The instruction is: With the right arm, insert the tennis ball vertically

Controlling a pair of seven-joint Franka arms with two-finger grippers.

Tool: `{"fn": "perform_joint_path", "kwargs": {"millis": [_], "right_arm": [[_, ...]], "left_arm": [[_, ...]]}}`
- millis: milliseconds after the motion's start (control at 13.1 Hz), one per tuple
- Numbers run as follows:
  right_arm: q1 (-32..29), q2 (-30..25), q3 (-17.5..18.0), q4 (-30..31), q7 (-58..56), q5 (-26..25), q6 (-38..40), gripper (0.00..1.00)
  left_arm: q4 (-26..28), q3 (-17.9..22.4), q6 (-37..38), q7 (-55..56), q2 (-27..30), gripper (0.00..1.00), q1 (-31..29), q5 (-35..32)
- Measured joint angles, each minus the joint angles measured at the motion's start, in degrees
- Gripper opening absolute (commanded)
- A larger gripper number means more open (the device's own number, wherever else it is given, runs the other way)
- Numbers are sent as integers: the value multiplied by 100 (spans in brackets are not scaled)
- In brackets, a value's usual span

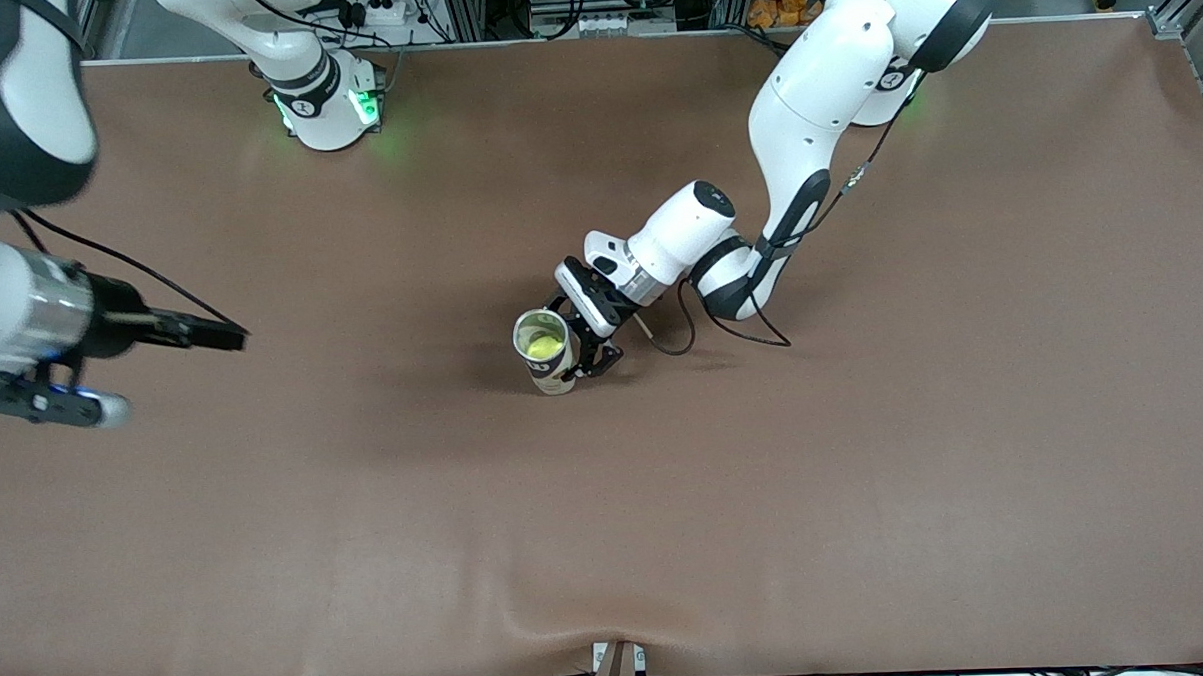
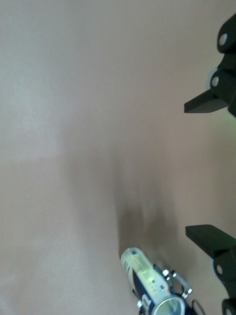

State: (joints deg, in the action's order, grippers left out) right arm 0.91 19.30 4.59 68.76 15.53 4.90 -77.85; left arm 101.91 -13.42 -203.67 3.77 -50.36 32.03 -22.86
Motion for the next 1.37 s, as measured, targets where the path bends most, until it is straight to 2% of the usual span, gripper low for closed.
{"fn": "perform_joint_path", "kwargs": {"millis": [229, 534, 686, 839, 991, 1143, 1372], "right_arm": [[-3, -623, 31, 330, -449, -306, 33, 100], [-11, -1831, 1, 2074, -1036, -395, -804, 100], [-11, -2109, 1, 2470, -1116, -431, -918, 100], [-13, -2153, -6, 2478, -1136, -545, -978, 100], [-16, -2118, -7, 2215, -1142, -761, -856, 100], [-16, -2012, -7, 1817, -1151, -795, -562, 100], [-16, -1888, -4, 1609, -1152, -796, -442, 100]], "left_arm": [[-1, -12, -3, 0, 2, 84, -3, -1], [-2, -98, -7, 0, 46, 84, -33, -1], [10, -98, -7, 0, 47, 84, -51, -5], [12, -100, -7, 0, 48, 84, -55, -10], [14, -102, -7, 0, 48, 84, -56, -12], [14, -102, -7, 0, 48, 85, -57, -26], [15, -103, -7, 0, 49, 85, -58, -76]]}}
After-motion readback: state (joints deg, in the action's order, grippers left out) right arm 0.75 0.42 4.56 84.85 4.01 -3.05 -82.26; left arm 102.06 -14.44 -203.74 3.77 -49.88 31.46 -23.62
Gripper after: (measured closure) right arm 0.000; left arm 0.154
